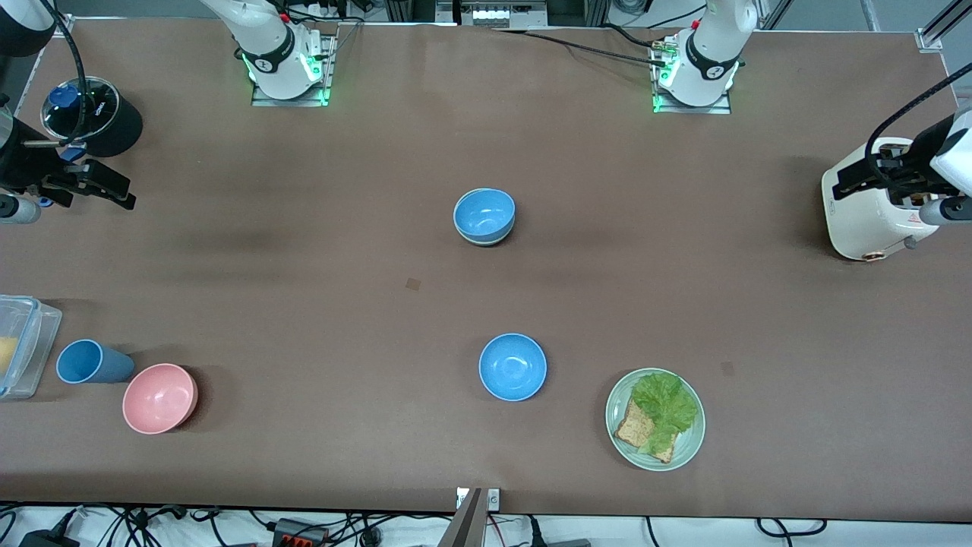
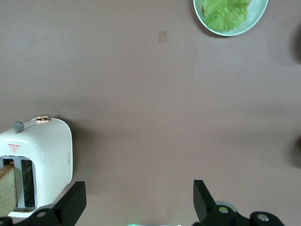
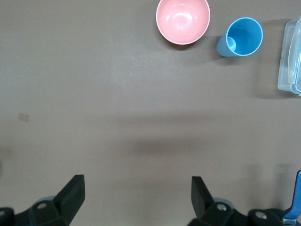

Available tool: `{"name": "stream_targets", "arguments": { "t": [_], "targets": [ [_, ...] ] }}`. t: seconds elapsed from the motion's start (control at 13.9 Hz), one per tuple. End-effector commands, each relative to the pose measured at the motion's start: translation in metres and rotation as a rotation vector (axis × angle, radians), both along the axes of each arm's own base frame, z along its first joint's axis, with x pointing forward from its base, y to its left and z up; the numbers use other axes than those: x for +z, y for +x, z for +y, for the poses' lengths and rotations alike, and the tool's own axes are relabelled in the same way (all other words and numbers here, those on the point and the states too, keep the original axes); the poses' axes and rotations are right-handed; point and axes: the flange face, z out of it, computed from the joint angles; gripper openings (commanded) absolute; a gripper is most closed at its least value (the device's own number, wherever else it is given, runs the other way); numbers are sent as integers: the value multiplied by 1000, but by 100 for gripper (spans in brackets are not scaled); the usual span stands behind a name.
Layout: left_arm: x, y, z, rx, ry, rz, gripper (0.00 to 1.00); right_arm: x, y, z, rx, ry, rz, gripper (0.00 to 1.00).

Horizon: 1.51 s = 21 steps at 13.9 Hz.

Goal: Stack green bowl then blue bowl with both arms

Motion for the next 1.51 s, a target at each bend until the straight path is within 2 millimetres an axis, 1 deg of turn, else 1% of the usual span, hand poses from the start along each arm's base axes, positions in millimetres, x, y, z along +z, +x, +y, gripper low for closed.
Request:
{"name": "stream_targets", "arguments": {
  "t": [0.0,0.22,0.93,1.15,1.29,1.44],
  "targets": [
    [4,3,-8,-22,-51,-43,100,4,-5,-1,13,-4,-3,100],
    [5,1,-14,-34,-51,-26,100,4,-5,-1,13,-4,-3,100],
    [2,1,-10,-30,-54,-10,100,5,-6,0,14,-4,2,100],
    [1,2,-5,-21,-55,-5,100,5,-6,0,14,-4,0,100],
    [0,2,-5,-20,-55,-5,100,3,-5,-1,13,-5,2,100],
    [0,2,-9,-26,-54,-5,100,3,-5,0,16,-5,2,100]
  ]
}}
